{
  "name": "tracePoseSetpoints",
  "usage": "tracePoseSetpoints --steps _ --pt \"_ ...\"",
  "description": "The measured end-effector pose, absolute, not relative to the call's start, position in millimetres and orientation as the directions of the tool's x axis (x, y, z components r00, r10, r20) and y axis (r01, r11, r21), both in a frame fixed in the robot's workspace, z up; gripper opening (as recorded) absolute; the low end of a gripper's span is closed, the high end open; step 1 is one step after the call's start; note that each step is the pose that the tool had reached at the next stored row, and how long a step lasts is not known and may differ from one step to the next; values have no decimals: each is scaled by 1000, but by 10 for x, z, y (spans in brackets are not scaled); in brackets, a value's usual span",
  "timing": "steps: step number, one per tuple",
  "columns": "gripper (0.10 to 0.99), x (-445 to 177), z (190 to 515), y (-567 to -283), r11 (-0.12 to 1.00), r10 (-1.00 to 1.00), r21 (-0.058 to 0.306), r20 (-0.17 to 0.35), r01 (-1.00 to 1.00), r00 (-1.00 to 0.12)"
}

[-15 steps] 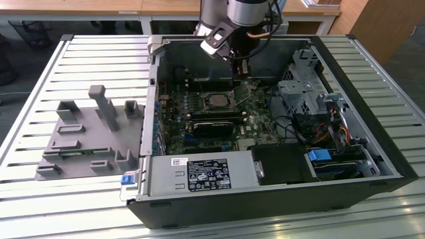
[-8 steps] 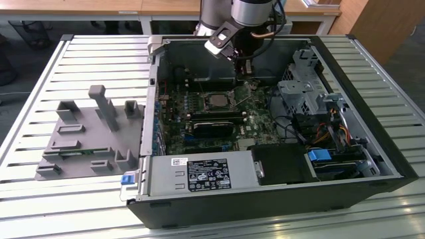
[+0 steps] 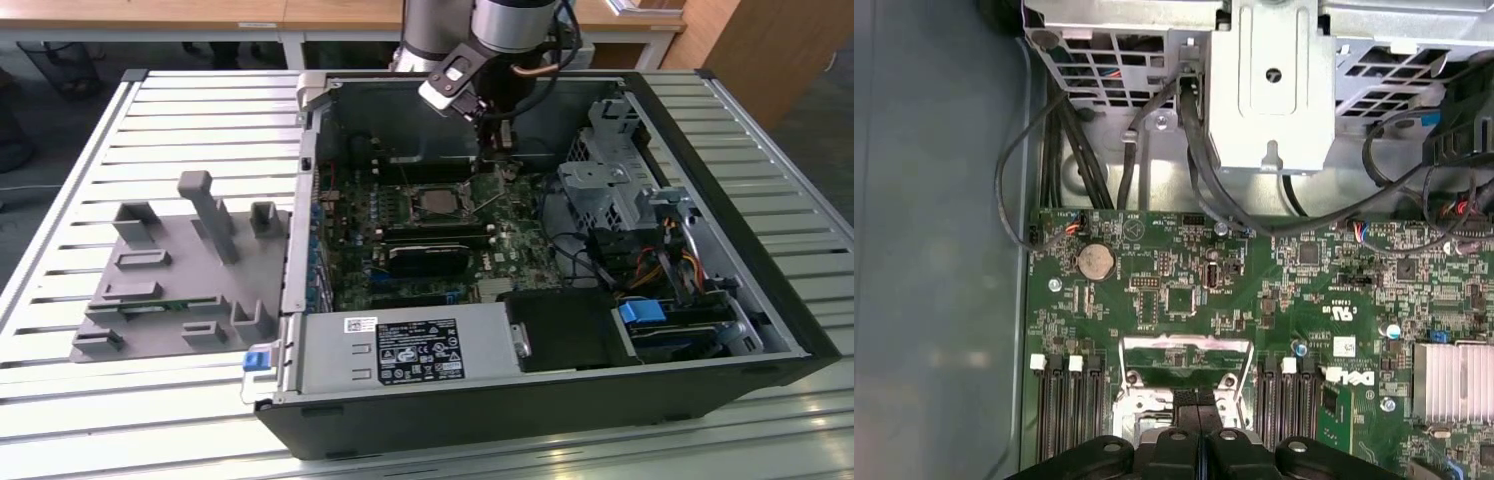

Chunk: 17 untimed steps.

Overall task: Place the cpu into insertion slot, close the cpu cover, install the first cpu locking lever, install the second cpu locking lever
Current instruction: 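Close the cpu cover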

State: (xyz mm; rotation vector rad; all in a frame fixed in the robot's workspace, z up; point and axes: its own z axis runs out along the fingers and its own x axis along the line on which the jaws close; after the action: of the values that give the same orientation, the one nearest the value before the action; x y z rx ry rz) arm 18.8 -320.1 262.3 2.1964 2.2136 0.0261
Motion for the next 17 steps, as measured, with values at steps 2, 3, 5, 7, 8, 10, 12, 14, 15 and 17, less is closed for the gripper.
tracePoseSetpoints --steps 2,3,5,7,8,10,12,14,15,17 --pt "106 203 2623 -3201 8 1000 28 -5 1000 -8" --pt "106 211 2622 -3201 8 1000 28 -5 1000 -8" --pt "106 228 2623 -3200 8 1000 28 -5 1000 -8" --pt "106 246 2622 -3200 8 1000 28 -5 1000 -8" --pt "106 253 2621 -3199 8 1000 28 -5 1000 -8" --pt "106 269 2619 -3198 8 1000 28 -5 1000 -8" --pt "106 286 2617 -3197 8 1000 28 -5 1000 -8" --pt "106 303 2613 -3197 8 1000 28 -5 1000 -8" --pt "106 309 2610 -3196 8 1000 28 -5 1000 -8" --pt "106 323 2606 -3196 8 1000 28 -5 1000 -8"
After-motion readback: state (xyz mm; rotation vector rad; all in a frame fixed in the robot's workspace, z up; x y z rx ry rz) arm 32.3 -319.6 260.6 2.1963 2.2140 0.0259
